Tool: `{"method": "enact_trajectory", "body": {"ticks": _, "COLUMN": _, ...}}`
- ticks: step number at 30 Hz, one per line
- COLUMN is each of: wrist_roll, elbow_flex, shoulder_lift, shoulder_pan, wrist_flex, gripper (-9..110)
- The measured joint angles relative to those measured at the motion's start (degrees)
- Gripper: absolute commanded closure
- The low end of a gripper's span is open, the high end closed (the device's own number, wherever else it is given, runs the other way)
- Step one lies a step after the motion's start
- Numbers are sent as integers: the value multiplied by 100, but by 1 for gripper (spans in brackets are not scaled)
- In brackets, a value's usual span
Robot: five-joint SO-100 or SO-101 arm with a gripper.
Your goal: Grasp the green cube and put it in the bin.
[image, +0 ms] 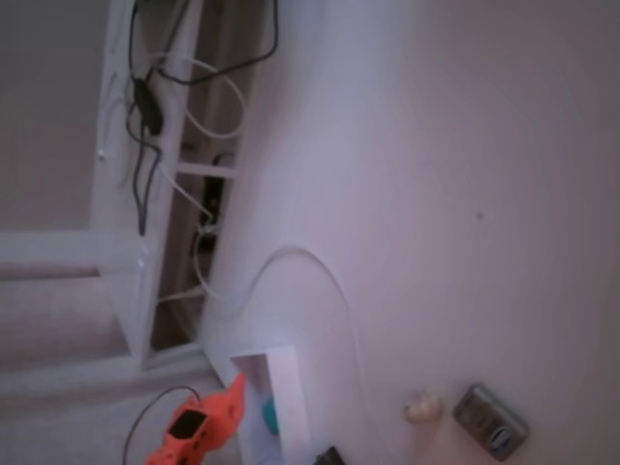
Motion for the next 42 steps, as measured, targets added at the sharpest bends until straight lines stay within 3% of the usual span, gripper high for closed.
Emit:
{"method": "enact_trajectory", "body": {"ticks": 8, "wrist_roll": -9, "elbow_flex": 229, "shoulder_lift": 589, "shoulder_pan": 88, "wrist_flex": -264, "gripper": 72}}
{"method": "enact_trajectory", "body": {"ticks": 17, "wrist_roll": 35, "elbow_flex": 2584, "shoulder_lift": 4333, "shoulder_pan": 387, "wrist_flex": -1072, "gripper": 72}}
{"method": "enact_trajectory", "body": {"ticks": 20, "wrist_roll": 44, "elbow_flex": 3366, "shoulder_lift": 5871, "shoulder_pan": 536, "wrist_flex": -422, "gripper": 78}}
{"method": "enact_trajectory", "body": {"ticks": 26, "wrist_roll": 413, "elbow_flex": 4597, "shoulder_lift": 7998, "shoulder_pan": 650, "wrist_flex": 765, "gripper": 78}}
{"method": "enact_trajectory", "body": {"ticks": 31, "wrist_roll": 448, "elbow_flex": 5379, "shoulder_lift": 8771, "shoulder_pan": 844, "wrist_flex": 1371, "gripper": 78}}
{"method": "enact_trajectory", "body": {"ticks": 37, "wrist_roll": 448, "elbow_flex": 5827, "shoulder_lift": 9510, "shoulder_pan": 1116, "wrist_flex": 2206, "gripper": 97}}
{"method": "enact_trajectory", "body": {"ticks": 42, "wrist_roll": 448, "elbow_flex": 5994, "shoulder_lift": 9853, "shoulder_pan": 1213, "wrist_flex": 2443, "gripper": 99}}
